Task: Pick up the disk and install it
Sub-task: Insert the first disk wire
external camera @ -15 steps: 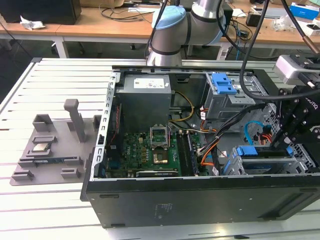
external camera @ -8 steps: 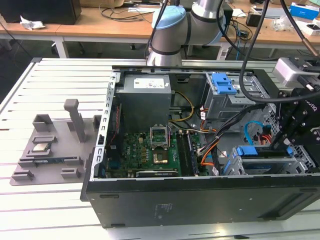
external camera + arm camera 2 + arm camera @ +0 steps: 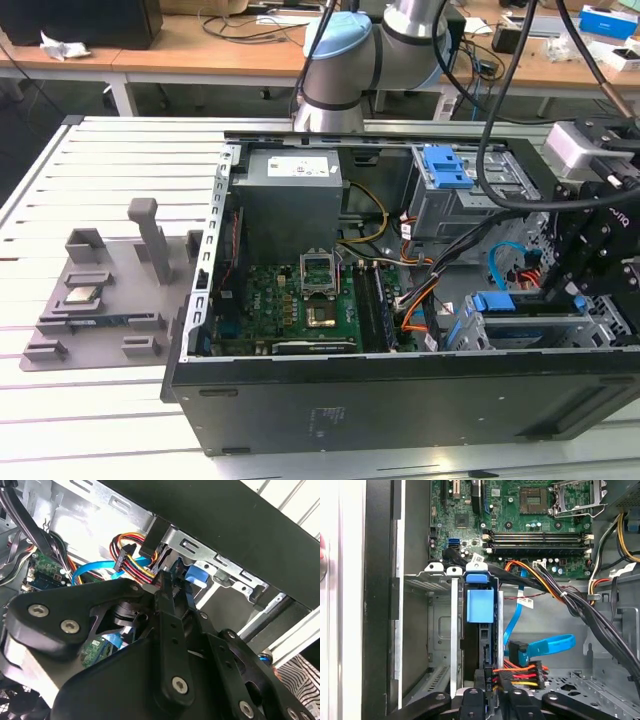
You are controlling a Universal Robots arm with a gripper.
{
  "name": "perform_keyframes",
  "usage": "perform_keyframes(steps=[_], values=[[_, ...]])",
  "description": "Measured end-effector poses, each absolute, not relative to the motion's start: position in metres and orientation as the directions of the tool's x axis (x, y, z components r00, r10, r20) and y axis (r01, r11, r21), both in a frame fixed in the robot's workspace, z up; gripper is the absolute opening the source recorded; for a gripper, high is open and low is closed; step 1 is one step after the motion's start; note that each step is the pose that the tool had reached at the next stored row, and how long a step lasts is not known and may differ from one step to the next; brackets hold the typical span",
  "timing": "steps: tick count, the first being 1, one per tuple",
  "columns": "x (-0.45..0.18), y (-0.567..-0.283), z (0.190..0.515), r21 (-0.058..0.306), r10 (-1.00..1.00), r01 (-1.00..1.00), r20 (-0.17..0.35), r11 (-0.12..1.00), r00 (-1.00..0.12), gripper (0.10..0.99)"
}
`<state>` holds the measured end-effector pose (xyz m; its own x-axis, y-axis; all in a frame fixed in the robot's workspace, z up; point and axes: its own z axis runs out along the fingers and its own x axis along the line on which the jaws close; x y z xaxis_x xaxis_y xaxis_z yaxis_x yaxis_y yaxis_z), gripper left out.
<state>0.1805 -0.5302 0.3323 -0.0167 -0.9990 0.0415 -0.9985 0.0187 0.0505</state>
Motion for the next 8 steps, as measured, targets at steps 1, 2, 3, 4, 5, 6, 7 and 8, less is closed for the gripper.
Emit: perform_keyframes(steps=[1,2,3,4,5,6,7,8], values=[[0.181,-0.530,0.333,0.050,-0.999,-0.999,0.043,0.019,-0.017,0.243],[0.181,-0.530,0.334,0.050,-0.999,-0.999,0.043,0.019,-0.017,0.243],[0.181,-0.530,0.340,0.050,-0.999,-0.999,0.043,0.019,-0.017,0.243],[0.181,-0.528,0.348,0.050,-0.999,-0.999,0.043,0.019,-0.017,0.243],[0.181,-0.526,0.352,0.050,-0.999,-0.999,0.043,0.019,-0.017,0.243],[0.181,-0.524,0.354,0.050,-0.999,-0.999,0.043,0.019,-0.017,0.243],[0.181,-0.523,0.357,0.050,-0.999,-0.999,0.043,0.019,-0.017,0.231],[0.181,-0.521,0.362,0.050,-0.999,-0.999,0.043,0.019,-0.017,0.106]])
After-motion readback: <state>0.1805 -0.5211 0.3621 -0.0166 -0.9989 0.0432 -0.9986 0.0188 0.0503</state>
